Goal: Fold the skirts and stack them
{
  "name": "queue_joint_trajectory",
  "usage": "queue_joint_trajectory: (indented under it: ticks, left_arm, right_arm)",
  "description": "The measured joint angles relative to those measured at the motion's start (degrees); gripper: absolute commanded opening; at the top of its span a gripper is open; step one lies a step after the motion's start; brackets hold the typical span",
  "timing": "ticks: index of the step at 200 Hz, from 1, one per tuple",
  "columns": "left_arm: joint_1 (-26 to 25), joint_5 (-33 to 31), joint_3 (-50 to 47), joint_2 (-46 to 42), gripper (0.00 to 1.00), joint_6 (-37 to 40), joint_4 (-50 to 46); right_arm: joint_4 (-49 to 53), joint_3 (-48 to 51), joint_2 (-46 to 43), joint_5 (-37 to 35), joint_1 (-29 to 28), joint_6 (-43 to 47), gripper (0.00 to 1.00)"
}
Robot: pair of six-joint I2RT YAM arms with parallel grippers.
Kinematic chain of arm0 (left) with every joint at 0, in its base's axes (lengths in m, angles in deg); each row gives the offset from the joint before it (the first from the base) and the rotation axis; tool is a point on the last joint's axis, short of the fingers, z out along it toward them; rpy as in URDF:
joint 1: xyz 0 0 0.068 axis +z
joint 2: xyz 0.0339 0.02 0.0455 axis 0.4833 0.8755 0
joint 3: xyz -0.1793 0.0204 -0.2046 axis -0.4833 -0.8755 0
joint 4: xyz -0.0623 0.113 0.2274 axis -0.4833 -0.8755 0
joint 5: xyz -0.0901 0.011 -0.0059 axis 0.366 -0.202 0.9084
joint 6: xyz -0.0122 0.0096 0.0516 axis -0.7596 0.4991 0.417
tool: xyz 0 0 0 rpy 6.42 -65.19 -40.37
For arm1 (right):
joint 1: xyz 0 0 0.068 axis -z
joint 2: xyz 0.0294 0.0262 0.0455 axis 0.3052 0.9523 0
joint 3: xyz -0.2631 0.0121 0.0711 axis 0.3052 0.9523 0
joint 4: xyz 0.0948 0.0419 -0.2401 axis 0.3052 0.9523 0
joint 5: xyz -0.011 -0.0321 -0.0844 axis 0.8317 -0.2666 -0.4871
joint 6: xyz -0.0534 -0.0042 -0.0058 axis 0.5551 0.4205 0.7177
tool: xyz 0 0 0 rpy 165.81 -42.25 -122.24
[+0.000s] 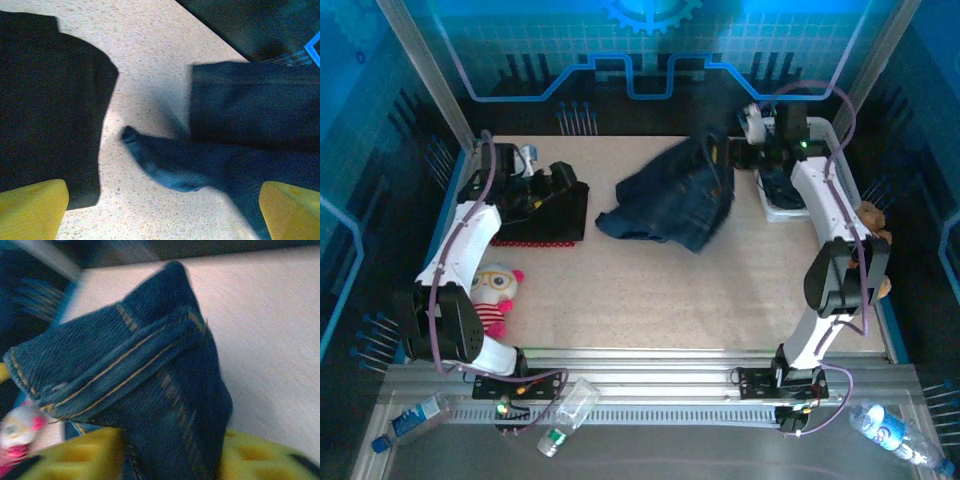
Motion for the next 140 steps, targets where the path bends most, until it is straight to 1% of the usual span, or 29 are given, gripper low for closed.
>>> queue_joint_trajectory:
  ticks: [14,28,40,65,86,100,115,140]
  left_arm:
    - [-1.79,-0.76,1.44,1.25,0.99,1.09,-0.55]
    - [-3.06,-1.44,1.97,2.49,0.99,1.27,-0.61]
    - [-3.93,-1.84,1.97,3.58,0.99,1.18,-0.61]
    - [-6.03,-2.89,2.14,6.54,0.99,0.31,-0.5]
    - [-8.02,-4.35,3.28,9.81,0.99,-2.43,-0.48]
    - [-9.14,-5.46,3.54,11.45,0.99,-5.11,-0.44]
    - [-10.21,-6.69,3.39,12.57,0.99,-8.87,-0.44]
    - [-12.02,-8.22,1.03,12.68,0.99,-14.84,1.14]
  right_arm:
    - [-1.64,8.2,-0.26,-5.01,3.82,-1.44,1.0]
    - [-3.15,12.81,-2.34,-10.03,3.82,-1.38,1.0]
    - [-4.39,15.08,-5.81,-14.03,1.6,-1.18,1.0]
    - [-5.7,16.04,-14.47,-23.19,-6.19,-0.02,1.0]
    - [-7.89,19.02,-20.02,-29.66,-11.21,-0.07,1.0]
    - [-9.09,23.54,-22.86,-30.53,-11.98,-2.25,1.0]
    - [-9.31,28.83,-24.5,-30.05,-10.95,-7.34,1.0]
    - [-8.61,36.96,-26.08,-29.99,-9.99,-21.88,1.0]
